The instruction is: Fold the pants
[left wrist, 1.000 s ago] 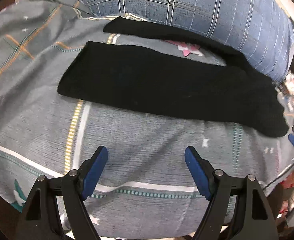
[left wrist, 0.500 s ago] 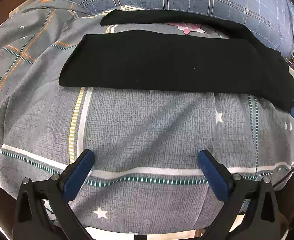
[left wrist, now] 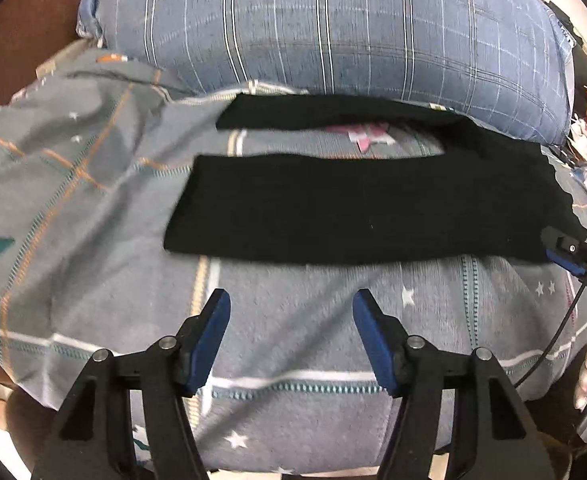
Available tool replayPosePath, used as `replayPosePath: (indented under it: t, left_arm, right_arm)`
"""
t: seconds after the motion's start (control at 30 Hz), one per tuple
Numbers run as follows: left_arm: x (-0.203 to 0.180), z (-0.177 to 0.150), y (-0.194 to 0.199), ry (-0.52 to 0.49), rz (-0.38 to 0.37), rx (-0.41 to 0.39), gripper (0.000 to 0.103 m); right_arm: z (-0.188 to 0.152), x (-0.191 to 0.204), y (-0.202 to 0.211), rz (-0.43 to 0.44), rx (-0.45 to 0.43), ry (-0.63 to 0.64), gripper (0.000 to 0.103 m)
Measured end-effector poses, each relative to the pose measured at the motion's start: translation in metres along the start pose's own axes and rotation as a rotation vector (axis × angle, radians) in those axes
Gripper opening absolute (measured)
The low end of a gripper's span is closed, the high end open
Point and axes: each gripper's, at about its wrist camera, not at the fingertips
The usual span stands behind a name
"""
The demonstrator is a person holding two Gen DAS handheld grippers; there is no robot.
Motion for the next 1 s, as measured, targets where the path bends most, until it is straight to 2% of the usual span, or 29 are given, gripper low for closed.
replayPosePath:
  t: [0.13,0.3,0.4,0.53,0.67,0.77,0.87,1.0]
  left_arm:
    - [0.006,0.011,0.0,-0.003,0.011,-0.008,0.063]
    - [0.035,0.048,-0.008,0.056,-0.066,0.013,0.064]
    - [0.061,0.087,-0.01,0.102,-0.114,0.018,0.066]
    - [0.076,0.14,-0.019,0.094,-0.103,0.0,0.069]
    - [0.081,0.207,-0.055,0.047,-0.073,0.036,0.07]
    - [0.087,0.247,-0.09,0.059,-0.102,0.097,0.07]
    - [0.095,0.278,-0.126,0.089,-0.143,0.157,0.07]
    - [0.098,0.297,-0.159,0.108,-0.186,0.204,0.07]
  right_arm:
    - [0.011,0.006,-0.001,-0.006,-0.005,0.026,0.067]
    - [0.036,0.006,0.004,-0.004,0.002,0.062,0.067]
    - [0.061,0.002,0.012,-0.015,0.005,0.085,0.069]
    - [0.103,-0.013,0.019,-0.094,-0.008,0.116,0.071]
    - [0.149,-0.037,0.004,-0.097,0.053,0.093,0.071]
    - [0.184,-0.056,-0.018,-0.053,0.15,0.073,0.071]
    - [0.215,-0.068,-0.035,-0.058,0.2,0.079,0.071]
    - [0.248,-0.071,-0.056,-0.093,0.235,0.13,0.071]
Point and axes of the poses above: each gripper's, at about its wrist camera, not at the fingertips, and y roughly against the way its jaws point, x to its left, z to its top, and after that the axes turned 12 degrees about x, right-handed
